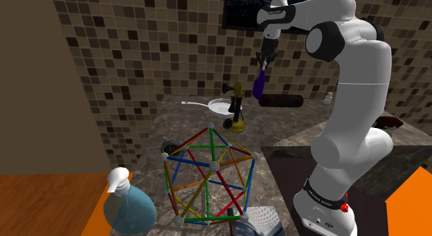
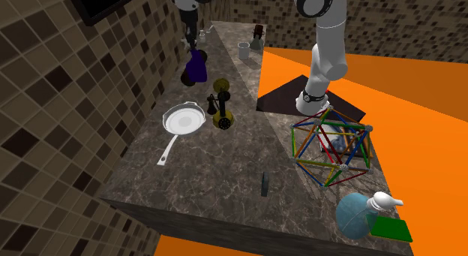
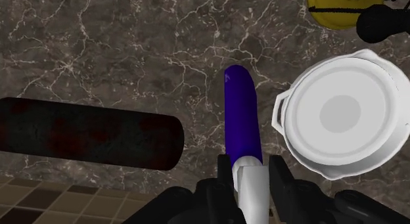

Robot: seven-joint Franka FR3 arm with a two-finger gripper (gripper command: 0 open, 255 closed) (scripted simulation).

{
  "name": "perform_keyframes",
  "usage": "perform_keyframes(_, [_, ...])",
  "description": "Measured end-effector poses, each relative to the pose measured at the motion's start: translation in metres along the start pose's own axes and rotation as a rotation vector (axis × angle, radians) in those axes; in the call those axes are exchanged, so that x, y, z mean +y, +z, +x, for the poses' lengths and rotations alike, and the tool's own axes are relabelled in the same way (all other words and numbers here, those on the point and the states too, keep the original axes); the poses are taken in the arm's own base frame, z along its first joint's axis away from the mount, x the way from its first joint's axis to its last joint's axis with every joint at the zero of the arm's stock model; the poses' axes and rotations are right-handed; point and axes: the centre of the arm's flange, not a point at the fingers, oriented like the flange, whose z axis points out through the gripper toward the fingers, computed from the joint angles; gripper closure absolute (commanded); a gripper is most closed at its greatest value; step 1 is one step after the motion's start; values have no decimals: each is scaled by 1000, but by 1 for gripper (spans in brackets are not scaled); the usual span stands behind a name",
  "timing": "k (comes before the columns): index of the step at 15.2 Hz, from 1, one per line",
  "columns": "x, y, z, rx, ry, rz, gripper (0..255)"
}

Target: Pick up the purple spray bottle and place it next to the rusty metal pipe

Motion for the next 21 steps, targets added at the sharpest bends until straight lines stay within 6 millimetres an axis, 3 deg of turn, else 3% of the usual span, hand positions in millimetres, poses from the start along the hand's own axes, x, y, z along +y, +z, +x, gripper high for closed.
perform_keyframes(21, [-1, 111, -3, 0, 0, 0, 255])
